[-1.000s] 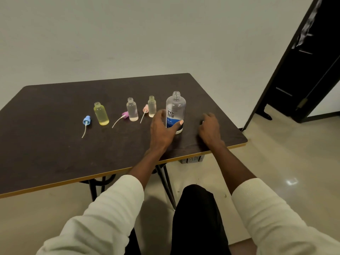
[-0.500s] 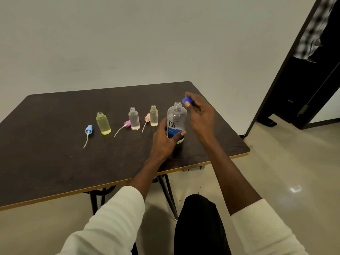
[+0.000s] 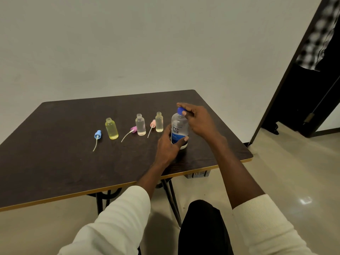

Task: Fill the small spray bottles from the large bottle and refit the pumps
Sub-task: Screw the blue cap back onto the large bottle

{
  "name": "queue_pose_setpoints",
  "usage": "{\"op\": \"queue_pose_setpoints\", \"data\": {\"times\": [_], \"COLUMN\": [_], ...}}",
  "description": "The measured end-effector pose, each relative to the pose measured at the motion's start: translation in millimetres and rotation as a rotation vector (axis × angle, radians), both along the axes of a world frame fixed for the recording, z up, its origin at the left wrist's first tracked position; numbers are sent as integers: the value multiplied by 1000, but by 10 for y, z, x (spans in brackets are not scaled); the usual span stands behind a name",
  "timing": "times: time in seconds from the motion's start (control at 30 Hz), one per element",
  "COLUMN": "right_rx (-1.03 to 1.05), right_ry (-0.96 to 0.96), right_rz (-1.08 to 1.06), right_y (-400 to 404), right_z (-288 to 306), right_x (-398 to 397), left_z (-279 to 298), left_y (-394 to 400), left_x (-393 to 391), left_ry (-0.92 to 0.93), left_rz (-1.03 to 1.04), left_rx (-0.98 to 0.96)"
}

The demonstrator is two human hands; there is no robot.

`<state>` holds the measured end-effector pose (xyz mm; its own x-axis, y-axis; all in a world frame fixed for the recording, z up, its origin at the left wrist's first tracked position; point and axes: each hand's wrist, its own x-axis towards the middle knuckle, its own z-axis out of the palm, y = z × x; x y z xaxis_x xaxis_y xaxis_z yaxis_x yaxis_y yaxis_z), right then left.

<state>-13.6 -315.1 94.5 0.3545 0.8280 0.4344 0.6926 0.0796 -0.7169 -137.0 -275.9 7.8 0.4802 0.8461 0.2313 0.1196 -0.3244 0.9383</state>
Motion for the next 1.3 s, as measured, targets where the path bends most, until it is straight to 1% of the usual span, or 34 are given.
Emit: {"op": "queue_pose_setpoints", "data": {"times": [0.27,0.43,0.6,0.7,0.83,1.0,1.07,1.13,1.2,1.27,1.3], "right_rx": [102,55,-40,-81,-18,-37,-61,-70,-99,-103,-76], "right_ry": [127,47,64,-47,33,7,27,67,20,-52,-35], "right_rz": [-81,-118,19,5,-55,-99,-67,10,43,10,-8], "right_y": [42,68,-1,-7,23,69,41,9,-7,-5,1], "right_z": [-25,12,98,98,79,66,91,139,162,136,110], "right_x": [-5,-5,53,69,55,43,61,89,97,78,67], "left_z": [21,22,20,15,-6,-27,-30,-30,-29,-26,-26], "left_y": [-21,-24,-21,-11,5,25,31,36,37,28,27], "left_x": [-15,-4,12,16,19,32,32,30,27,25,23], "left_ry": [23,29,26,22,22,35,38,37,32,27,25], "left_rz": [16,23,30,35,38,45,45,42,38,35,34], "left_rx": [6,0,-11,-13,-5,-8,-14,-17,-16,-11,-6]}}
